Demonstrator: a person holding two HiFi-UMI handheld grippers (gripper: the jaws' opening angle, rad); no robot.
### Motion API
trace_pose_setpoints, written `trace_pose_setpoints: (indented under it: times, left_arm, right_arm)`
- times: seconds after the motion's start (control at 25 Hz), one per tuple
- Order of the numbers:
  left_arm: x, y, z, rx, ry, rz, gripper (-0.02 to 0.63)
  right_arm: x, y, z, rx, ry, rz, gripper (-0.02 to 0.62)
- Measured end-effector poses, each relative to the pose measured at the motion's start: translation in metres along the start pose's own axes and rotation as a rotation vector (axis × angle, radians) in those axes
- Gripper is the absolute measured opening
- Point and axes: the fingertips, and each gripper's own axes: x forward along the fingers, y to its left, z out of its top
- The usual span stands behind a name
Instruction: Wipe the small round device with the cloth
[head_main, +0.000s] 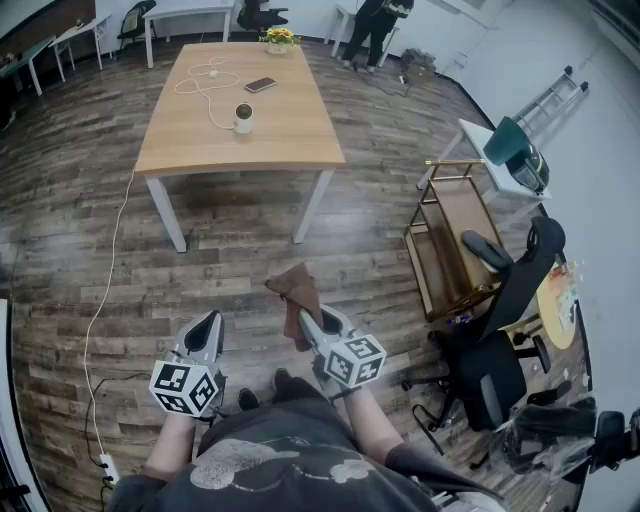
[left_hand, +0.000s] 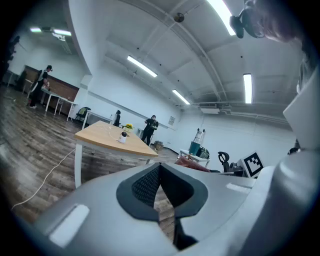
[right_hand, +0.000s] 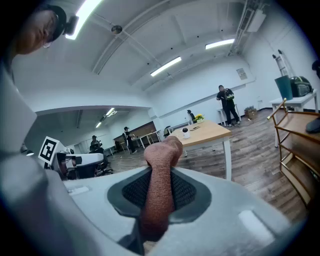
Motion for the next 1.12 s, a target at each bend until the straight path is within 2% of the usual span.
trace_pose_setpoints:
  times: [0.24,0.32,0.44,0.72,0.92,1.12]
  left_arm:
    - [0.006,0.014,0.002,-0.026,0.008,0.08,0.018]
    - [0.009,0.015,0.007,0.009,0.008,0.096,0.018]
    - [0.016,0.007,0.012,0.063,0.015,0.097,0.018]
    - [0.045,0.0,0.006,0.059,0.032,0.112,0.018]
    - [0.058,0.005,0.013,0.034,0.016,0.164,0.018]
    - [0.07,0.012,0.03,0.062,-0.042,0.212,0.018]
  right_arm:
    - [0.003,-0.011,0.009,0.006,0.0,0.013,0.072]
    - [0.006,-0.018,0.012,0.013,-0.001,0.018,0.072]
    - [0.008,-0.027,0.014,0.023,0.005,0.022,0.072]
    - [0.008,-0.063,0.024,0.028,-0.004,-0.002,0.072]
    - [0.0,-0.094,0.036,0.061,-0.042,-0.006,0.074]
    - [0.017,-0.103,0.034,0.004,0.005,0.047,0.074]
